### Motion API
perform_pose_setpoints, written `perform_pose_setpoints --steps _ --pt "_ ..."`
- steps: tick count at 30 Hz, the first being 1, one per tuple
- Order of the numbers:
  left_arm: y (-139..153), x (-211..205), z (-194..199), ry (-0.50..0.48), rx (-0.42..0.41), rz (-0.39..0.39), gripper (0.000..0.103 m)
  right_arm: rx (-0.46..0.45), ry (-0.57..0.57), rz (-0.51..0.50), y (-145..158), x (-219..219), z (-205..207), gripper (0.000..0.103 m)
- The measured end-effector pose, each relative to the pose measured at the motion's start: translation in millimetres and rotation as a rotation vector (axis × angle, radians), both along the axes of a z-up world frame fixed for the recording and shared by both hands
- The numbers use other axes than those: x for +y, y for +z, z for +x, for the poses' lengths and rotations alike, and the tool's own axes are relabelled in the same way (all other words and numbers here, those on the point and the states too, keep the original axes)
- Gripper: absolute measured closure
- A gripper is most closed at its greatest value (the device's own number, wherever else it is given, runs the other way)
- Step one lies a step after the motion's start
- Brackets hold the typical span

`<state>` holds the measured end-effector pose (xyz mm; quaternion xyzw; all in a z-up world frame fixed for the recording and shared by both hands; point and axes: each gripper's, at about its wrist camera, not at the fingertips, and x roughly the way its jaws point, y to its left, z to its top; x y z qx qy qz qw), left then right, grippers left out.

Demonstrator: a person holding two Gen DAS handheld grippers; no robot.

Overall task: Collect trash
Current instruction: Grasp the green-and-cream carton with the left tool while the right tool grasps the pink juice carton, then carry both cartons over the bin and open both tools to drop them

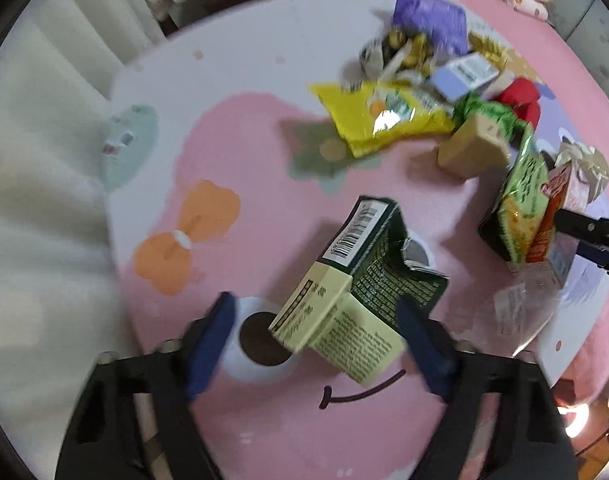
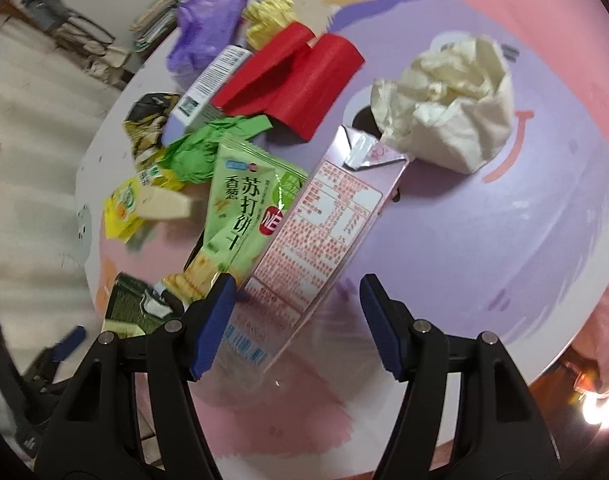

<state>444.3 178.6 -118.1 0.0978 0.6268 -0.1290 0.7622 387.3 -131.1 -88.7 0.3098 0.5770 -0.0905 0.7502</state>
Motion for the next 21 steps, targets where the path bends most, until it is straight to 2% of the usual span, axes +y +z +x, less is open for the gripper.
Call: perform_pose_setpoints --steps 3,5,8,10,16,21 --pt "-22 1 13 0.012 0.059 -0.009 0.045 -0.010 -0.021 0.021 -4 -2 0 0.044" --pt "-29 3 16 0.017 0.073 -0.050 0.048 -0.013 -0.027 0.043 -5 -2 -2 0.048" --pt "-33 1 16 0.015 0.061 -0.059 0.052 0.007 -0.052 0.077 -8 -4 0 0.048" --pt "-35 -1 12 0.016 0.060 -0.072 0.062 0.021 -0.067 0.089 -7 -7 4 0.048" --pt "-40 -3 1 0.046 0.080 -0.110 0.074 0.094 -0.111 0.131 -11 -8 20 0.048" --pt "-36 -9 -15 0.047 0.052 -0.130 0.084 0.138 -0.111 0.119 -20 -5 33 0.041"
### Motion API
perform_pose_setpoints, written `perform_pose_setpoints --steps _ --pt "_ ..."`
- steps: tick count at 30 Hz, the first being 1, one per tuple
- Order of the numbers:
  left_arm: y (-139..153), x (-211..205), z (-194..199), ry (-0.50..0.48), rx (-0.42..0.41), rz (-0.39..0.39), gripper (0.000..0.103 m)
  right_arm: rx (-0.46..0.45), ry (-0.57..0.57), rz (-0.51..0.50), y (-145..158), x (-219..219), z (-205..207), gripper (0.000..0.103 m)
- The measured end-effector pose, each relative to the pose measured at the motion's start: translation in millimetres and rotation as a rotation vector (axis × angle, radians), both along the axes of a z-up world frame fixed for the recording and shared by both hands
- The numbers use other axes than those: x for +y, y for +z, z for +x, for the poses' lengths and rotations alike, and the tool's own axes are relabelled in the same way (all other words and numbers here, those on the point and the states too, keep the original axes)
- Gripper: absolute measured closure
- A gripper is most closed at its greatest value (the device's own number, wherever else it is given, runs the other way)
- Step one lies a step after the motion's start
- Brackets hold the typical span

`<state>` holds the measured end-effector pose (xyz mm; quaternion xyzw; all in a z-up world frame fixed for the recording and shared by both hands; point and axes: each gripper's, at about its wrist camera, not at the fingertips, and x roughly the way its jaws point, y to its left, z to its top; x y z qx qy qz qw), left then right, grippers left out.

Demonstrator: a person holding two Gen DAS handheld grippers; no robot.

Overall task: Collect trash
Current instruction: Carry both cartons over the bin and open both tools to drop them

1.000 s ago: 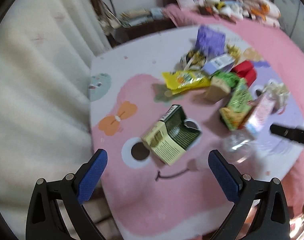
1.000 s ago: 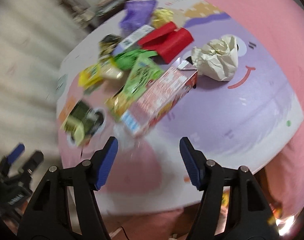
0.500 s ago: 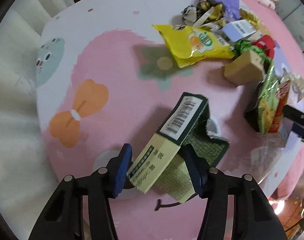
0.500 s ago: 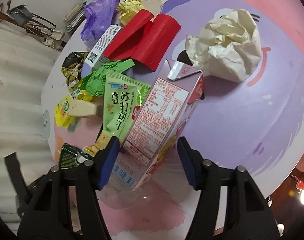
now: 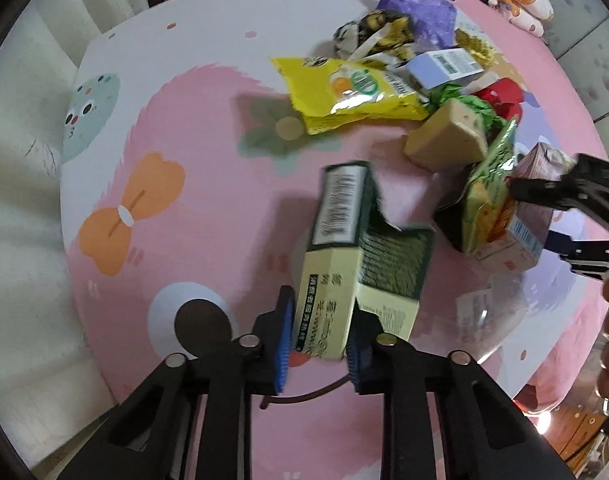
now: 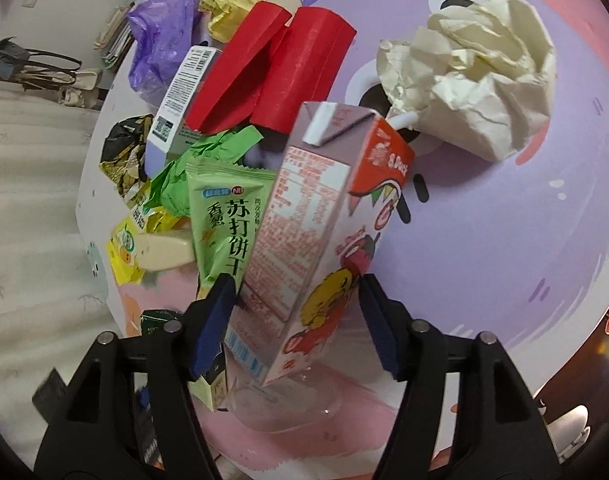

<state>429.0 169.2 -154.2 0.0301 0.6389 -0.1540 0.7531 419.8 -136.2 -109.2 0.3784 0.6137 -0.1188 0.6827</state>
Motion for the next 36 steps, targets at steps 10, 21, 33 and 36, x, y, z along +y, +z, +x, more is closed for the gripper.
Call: perform_pose_setpoints --steps 10,21,33,36 --pt "53 -3 -23 0.029 -0.086 -0.023 0.085 -0.077 0.033 -0.017 15 -7 -38 0.067" --pt "136 -28 -122 0.114 -0.253 -0.070 0.085 -0.334 0.246 -0.008 92 -36 -143 0.069" --pt "27 -155 -333 0.120 -0.055 -0.063 0.085 -0.258 0.687 -0.094 8 -62 -319 0.069" --pt "-24 -177 -359 0.098 -0.029 -0.008 0.085 -0.172 0.702 -0.093 -55 -69 -347 0.069"
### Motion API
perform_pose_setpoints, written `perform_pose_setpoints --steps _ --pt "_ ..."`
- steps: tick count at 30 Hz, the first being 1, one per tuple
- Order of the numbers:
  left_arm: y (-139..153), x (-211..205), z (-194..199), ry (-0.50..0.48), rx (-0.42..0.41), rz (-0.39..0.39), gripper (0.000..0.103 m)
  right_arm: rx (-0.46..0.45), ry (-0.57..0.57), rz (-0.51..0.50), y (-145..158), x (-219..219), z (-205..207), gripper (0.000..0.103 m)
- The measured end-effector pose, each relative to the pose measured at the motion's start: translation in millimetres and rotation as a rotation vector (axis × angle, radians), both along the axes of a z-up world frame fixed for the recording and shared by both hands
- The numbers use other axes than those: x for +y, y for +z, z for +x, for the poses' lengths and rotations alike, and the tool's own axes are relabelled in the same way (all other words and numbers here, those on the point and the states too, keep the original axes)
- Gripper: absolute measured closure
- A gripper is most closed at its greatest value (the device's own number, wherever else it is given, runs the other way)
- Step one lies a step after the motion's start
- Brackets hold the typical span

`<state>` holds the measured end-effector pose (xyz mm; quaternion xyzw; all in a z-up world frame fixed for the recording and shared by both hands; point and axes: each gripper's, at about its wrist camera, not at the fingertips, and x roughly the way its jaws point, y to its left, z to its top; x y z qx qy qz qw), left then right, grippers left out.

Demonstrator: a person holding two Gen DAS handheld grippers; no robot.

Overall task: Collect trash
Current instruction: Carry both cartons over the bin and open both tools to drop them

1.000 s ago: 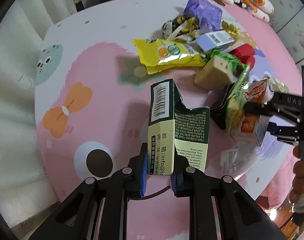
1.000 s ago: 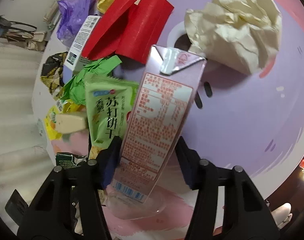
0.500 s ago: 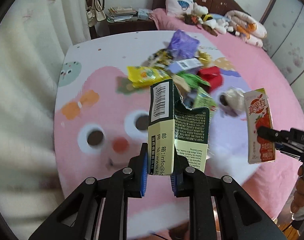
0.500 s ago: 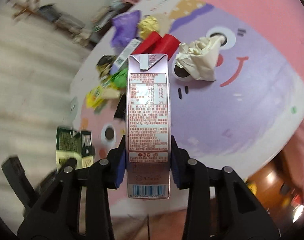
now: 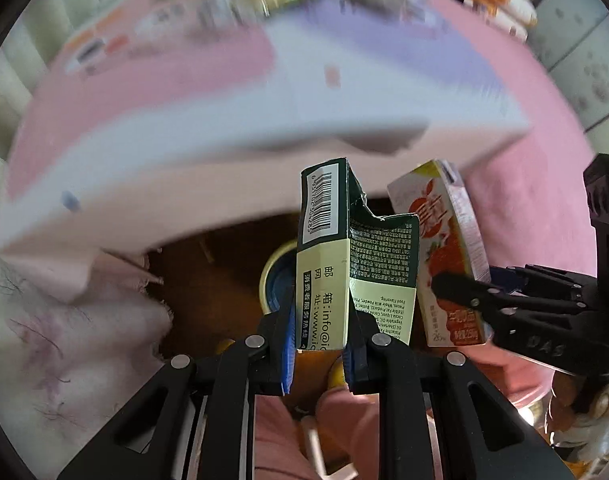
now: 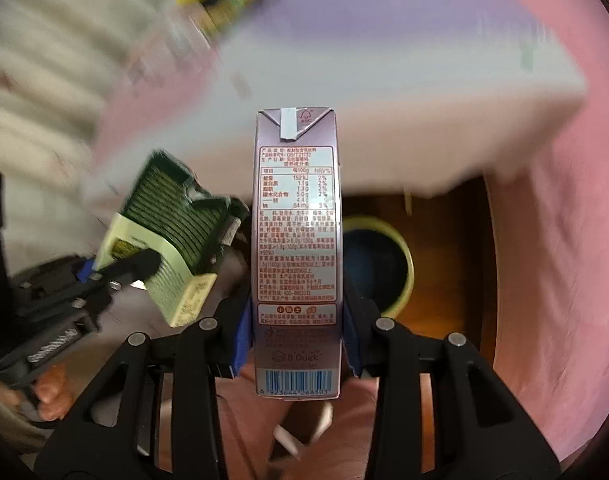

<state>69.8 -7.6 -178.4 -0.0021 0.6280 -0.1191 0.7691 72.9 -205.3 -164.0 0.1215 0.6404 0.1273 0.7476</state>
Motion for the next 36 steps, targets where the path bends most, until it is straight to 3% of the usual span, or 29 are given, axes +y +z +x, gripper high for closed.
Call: perform_pose_setpoints --steps 2,7,11,14,16,17,20,26,32,36 --pt "-43 -13 -12 -0.024 0.035 0.048 0.085 0.049 -0.019 -0.017 -49 -8 -9 0.069" --pt "-141 -30 -22 -0.033 0.109 0.069 0.085 0.140 -0.069 -0.076 -170 -22 -17 0.069" --pt "-198 -45 -26 -0.061 0.112 0.084 0.083 0.188 -0.095 -0.111 -236 -27 -8 0.068" --pt "-223 -53 -22 -0.065 0.112 0.091 0.063 0.202 -0.110 -0.125 -269 -31 -7 0.064" --pt "-228 -55 -20 -0.058 0.097 0.085 0.029 0.213 -0.127 -0.125 -280 -33 -8 0.043" --pt "-228 -54 -21 -0.050 0.080 0.078 0.023 0.215 -0.138 -0.112 -282 -31 -6 0.032" --pt "-214 -51 -16 -0.024 0.041 0.070 0.018 0.207 -0.165 -0.091 -283 -29 6 0.030" --pt "-173 -38 -20 -0.003 0.016 0.034 0.018 0.173 -0.187 -0.069 -252 -29 6 0.030" --pt "-94 -8 -16 -0.013 -0.023 0.012 0.018 0.124 -0.202 -0.044 -159 -21 -2 0.030" --pt "-14 2 -19 -0.005 -0.065 0.013 0.018 0.074 -0.195 -0.038 -87 -21 -10 0.030"
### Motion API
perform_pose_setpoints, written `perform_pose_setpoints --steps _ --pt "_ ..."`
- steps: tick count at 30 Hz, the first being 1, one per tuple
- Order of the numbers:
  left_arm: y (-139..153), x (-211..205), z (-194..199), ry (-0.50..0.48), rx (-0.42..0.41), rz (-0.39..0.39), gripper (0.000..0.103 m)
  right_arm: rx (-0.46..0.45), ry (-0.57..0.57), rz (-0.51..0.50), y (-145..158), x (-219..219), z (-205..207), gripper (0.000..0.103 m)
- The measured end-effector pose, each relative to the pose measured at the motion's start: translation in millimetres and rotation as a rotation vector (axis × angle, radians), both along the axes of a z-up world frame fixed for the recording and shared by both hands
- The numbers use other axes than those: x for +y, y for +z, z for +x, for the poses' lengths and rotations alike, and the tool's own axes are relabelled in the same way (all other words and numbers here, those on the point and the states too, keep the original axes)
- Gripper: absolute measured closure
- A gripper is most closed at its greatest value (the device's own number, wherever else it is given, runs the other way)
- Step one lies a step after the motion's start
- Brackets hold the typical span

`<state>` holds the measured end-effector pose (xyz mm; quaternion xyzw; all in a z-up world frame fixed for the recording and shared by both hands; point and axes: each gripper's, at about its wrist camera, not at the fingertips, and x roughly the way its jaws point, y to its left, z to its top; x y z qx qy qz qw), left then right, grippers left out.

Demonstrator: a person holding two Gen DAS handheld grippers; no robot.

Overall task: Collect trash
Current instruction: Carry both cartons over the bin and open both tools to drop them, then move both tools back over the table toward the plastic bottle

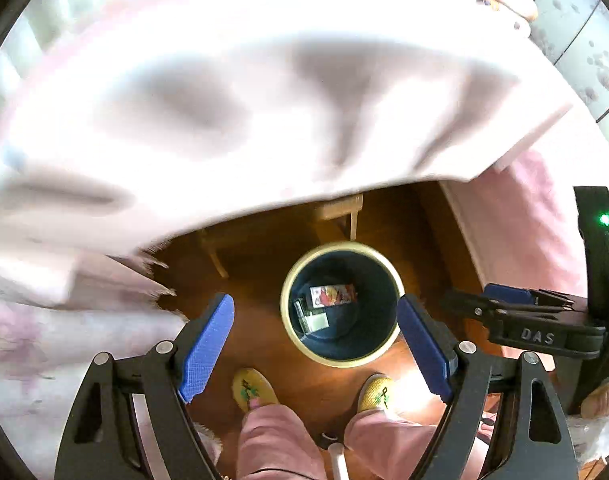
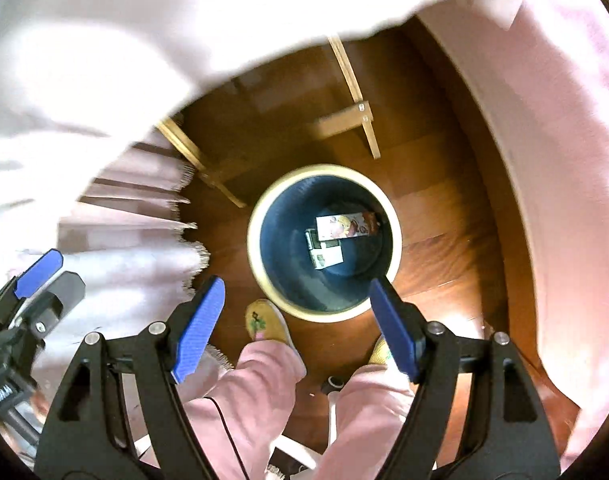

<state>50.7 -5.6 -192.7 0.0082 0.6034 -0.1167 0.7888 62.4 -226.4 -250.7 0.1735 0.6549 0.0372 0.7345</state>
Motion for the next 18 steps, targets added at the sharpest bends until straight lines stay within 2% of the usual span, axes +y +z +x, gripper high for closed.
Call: perform_pose_setpoints --steps 5,10,16,18 --pt "99 9 6 0.047 -0.051 0.036 0.018 -0.116 0.088 -0.046 103 10 -3 0.030" --pt "175 12 9 0.084 -0.087 0.032 0.018 -0.256 0.151 -0.093 200 13 -3 0.030" --pt "250 16 18 0.142 -0.154 0.036 0.018 -0.395 0.200 -0.080 282 12 10 0.030" --pt "267 17 25 0.147 -0.171 0.043 0.018 -0.426 0.213 -0.069 305 14 19 0.030"
